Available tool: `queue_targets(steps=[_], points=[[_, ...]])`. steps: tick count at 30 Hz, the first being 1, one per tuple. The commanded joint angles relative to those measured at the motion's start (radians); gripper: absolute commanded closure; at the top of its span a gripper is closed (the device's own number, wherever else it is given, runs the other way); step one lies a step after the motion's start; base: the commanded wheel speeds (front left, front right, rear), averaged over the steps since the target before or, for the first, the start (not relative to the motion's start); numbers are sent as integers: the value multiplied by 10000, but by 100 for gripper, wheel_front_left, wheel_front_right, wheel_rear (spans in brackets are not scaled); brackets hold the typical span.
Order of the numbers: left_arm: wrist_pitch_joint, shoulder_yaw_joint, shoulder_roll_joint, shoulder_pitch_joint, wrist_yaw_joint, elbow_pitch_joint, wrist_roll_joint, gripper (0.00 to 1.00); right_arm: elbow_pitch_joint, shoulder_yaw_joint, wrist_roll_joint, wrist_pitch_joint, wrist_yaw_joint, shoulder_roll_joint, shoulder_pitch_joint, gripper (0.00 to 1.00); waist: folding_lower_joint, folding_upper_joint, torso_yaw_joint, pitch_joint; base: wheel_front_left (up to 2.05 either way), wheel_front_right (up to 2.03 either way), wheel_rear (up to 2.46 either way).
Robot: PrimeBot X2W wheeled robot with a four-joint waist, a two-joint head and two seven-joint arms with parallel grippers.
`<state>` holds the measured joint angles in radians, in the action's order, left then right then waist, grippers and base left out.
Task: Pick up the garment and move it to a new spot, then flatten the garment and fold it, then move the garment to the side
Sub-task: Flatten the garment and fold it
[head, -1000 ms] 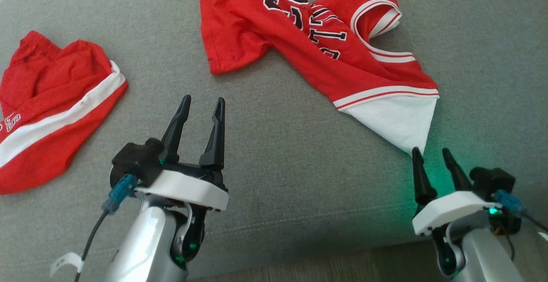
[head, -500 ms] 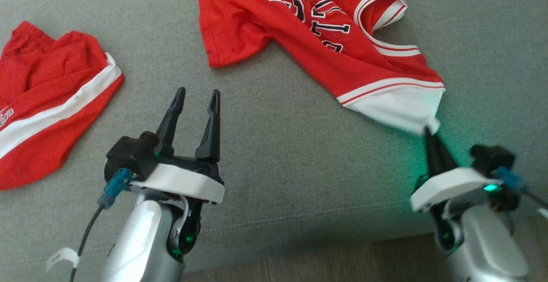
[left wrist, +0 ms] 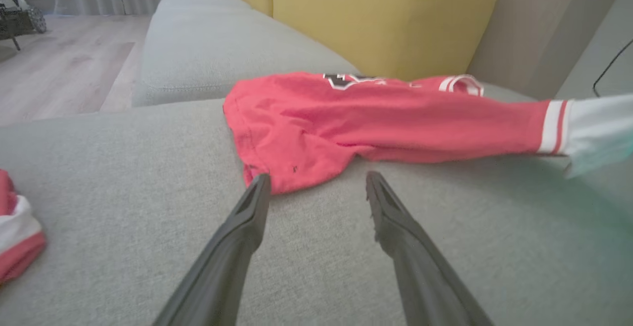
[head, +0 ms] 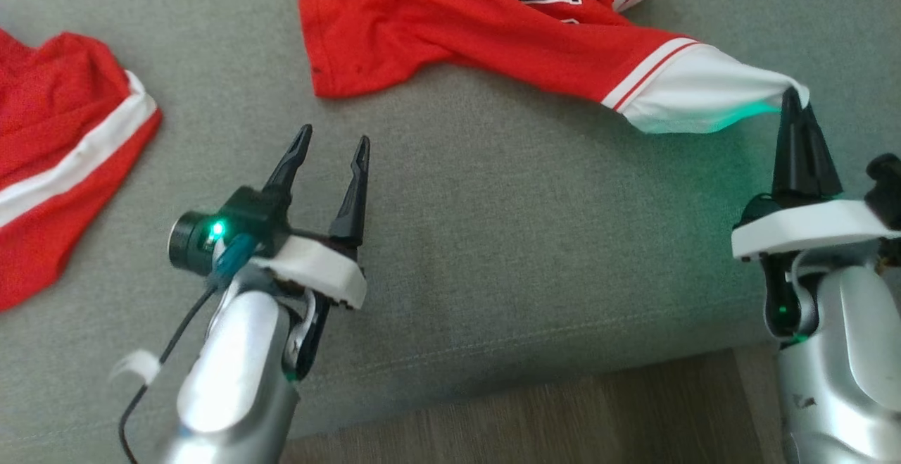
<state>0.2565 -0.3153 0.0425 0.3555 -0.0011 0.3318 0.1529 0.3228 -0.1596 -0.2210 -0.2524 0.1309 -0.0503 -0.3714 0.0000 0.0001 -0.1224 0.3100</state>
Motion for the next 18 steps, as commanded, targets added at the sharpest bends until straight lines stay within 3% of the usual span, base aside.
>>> queue_targets(steps=[1, 12, 18], points=[[53, 254, 113, 607, 7, 220, -334, 0, -435, 290, -70, -92, -2, 1, -282, 100, 0, -1, -113, 268, 0, 0, 0], [53, 1127, 191, 2548, 355, 2825, -536, 0, -765, 884, -306, -93, -2, 1, -428, 100, 0, -1, -465, 959, 0, 0, 0], [53, 1227, 266, 3060, 241, 3702, -655, 0, -841, 910, -366, -93, -2, 1, -399, 100, 0, -1, -563, 1041, 0, 0, 0]])
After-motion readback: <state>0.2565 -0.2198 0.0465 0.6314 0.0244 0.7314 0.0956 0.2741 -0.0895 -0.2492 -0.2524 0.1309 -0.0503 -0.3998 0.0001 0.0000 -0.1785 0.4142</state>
